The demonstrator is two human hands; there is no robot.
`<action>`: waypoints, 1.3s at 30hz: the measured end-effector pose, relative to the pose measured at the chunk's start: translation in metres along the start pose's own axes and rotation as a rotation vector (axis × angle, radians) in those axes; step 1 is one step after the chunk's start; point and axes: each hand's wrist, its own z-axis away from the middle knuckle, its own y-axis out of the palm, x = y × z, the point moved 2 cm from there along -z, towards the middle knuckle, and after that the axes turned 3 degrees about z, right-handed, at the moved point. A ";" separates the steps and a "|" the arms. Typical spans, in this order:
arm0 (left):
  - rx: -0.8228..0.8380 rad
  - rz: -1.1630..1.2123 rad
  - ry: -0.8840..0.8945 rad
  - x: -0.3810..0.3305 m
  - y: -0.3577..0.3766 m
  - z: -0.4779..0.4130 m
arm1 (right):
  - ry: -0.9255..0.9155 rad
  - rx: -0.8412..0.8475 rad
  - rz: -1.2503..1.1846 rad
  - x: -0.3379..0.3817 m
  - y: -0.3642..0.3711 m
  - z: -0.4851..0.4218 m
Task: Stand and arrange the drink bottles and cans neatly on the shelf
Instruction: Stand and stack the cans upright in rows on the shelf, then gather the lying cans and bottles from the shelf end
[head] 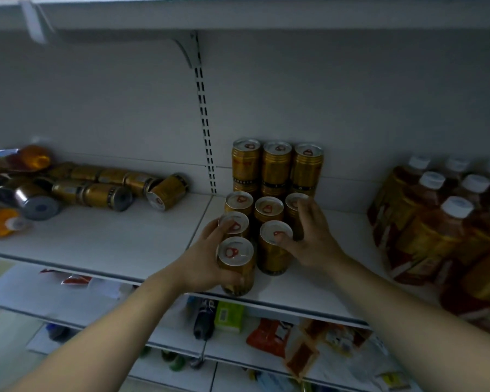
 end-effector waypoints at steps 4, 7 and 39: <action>-0.026 0.018 0.016 0.005 -0.006 0.006 | 0.046 -0.022 0.109 0.010 0.006 0.001; -0.009 0.039 0.018 0.010 -0.003 0.002 | 0.102 -0.066 0.170 0.012 0.013 -0.002; -0.179 -0.380 -0.442 0.092 -0.188 0.127 | -0.210 0.181 0.453 0.268 0.047 -0.071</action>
